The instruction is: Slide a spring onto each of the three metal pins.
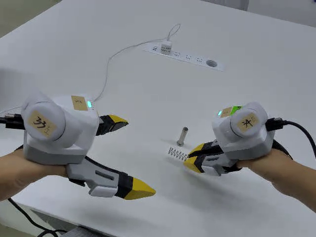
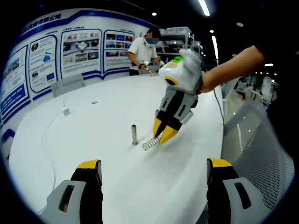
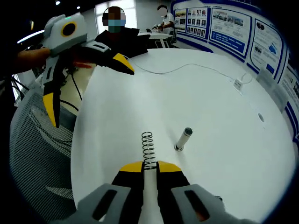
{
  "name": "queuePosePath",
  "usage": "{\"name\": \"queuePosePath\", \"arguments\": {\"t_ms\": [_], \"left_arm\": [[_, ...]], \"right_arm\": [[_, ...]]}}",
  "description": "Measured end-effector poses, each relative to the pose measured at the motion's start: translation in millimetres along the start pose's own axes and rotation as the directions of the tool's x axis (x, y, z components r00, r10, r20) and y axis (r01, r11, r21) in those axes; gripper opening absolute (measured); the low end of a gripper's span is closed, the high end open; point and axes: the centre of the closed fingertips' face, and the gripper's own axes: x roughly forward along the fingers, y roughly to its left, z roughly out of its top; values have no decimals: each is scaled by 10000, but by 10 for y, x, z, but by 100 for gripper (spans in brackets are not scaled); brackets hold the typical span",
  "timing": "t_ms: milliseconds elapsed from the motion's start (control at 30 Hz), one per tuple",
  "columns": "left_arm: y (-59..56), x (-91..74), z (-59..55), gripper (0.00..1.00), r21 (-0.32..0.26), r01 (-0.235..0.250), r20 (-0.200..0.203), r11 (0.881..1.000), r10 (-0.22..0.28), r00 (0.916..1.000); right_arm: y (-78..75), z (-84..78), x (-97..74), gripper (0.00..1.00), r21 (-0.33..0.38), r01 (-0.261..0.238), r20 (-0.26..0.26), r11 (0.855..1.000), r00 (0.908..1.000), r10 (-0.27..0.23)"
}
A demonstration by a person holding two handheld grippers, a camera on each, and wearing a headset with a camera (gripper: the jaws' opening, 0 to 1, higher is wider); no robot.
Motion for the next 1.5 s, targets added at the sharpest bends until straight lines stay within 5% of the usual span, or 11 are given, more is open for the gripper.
{"name": "queuePosePath", "arguments": {"t_ms": [267, 567, 800, 933, 1500], "left_arm": [[-112, 122, 188, 85, 756, 305, 251, 9967, -325, 9992], [-300, 219, 462, 68, 1285, 883, 783, 9878, -989, 9920], [-506, 265, 447, 56, 1279, 1576, 624, 9792, -1665, 9841], [-607, 254, 433, 42, 1361, 2002, 586, 9703, -2096, 9760], [-712, 185, 472, 14, 1620, 2390, 613, 9574, -2515, 9659]], "right_arm": [[119, 194, -387, 10, -1195, -175, 488, 9927, 9985, 235], [271, 264, -687, 10, -2518, -28, 551, 9678, 9983, 173], [436, 289, -746, 10, -2754, -222, 741, 9611, 9963, 443], [540, 295, -745, 10, -3048, -363, 691, 9517, 9958, 601], [735, 366, -796, 10, -3768, -649, 677, 9240, 9929, 974]]}}
